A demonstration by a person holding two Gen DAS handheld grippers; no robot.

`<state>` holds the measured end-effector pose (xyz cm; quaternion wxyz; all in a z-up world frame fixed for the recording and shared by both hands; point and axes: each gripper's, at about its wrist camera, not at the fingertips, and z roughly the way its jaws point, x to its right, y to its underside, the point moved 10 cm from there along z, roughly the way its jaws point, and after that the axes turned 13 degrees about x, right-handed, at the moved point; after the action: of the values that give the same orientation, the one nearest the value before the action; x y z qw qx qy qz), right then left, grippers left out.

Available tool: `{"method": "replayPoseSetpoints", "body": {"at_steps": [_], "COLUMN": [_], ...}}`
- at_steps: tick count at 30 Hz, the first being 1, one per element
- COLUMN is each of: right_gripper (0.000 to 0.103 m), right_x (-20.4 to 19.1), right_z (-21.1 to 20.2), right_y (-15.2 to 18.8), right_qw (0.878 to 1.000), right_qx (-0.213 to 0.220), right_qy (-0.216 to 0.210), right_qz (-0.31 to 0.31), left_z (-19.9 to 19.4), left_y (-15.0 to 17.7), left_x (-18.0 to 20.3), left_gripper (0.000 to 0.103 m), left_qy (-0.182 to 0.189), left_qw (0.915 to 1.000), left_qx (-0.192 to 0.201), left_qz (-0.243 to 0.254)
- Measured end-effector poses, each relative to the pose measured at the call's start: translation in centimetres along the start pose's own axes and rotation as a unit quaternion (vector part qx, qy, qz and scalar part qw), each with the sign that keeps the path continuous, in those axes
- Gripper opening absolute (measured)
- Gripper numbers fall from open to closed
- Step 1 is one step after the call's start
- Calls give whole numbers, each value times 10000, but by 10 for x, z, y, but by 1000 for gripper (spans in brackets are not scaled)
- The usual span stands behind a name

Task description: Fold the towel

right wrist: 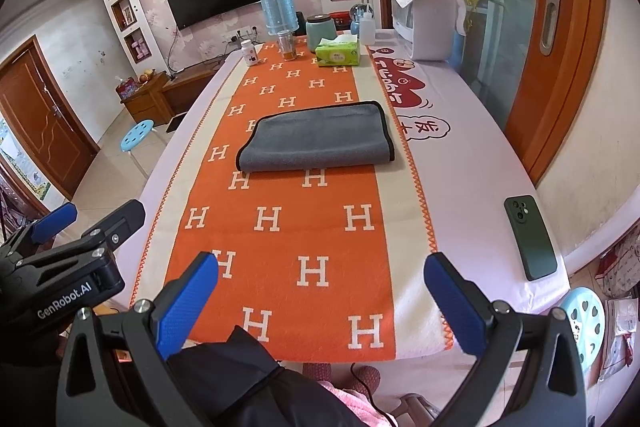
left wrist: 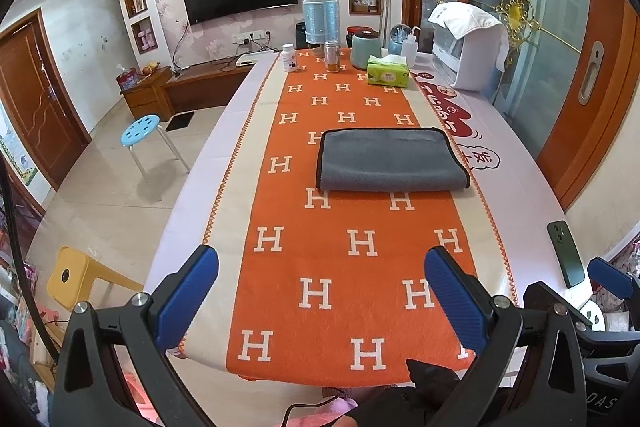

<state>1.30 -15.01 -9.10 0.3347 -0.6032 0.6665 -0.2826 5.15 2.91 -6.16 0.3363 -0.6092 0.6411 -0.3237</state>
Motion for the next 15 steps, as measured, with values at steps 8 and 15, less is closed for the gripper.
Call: {"method": "replayPoseSetpoints", "body": {"at_steps": [8, 15], "right_gripper": [103, 103], "right_x": [1, 1], "right_z": [1, 2], "right_y": [0, -1], "right_qw": [10000, 10000], "right_qx": [-51, -63], "right_qy": [41, 44], "right_qz": [40, 45], "left_z": [6, 7], "left_y": [0, 0], "left_x": [1, 3], "left_gripper": [102, 102], "left_qy": [62, 72], "left_qw": [10000, 10000], "left_qx": [-43, -50], "left_qz": [20, 21]}}
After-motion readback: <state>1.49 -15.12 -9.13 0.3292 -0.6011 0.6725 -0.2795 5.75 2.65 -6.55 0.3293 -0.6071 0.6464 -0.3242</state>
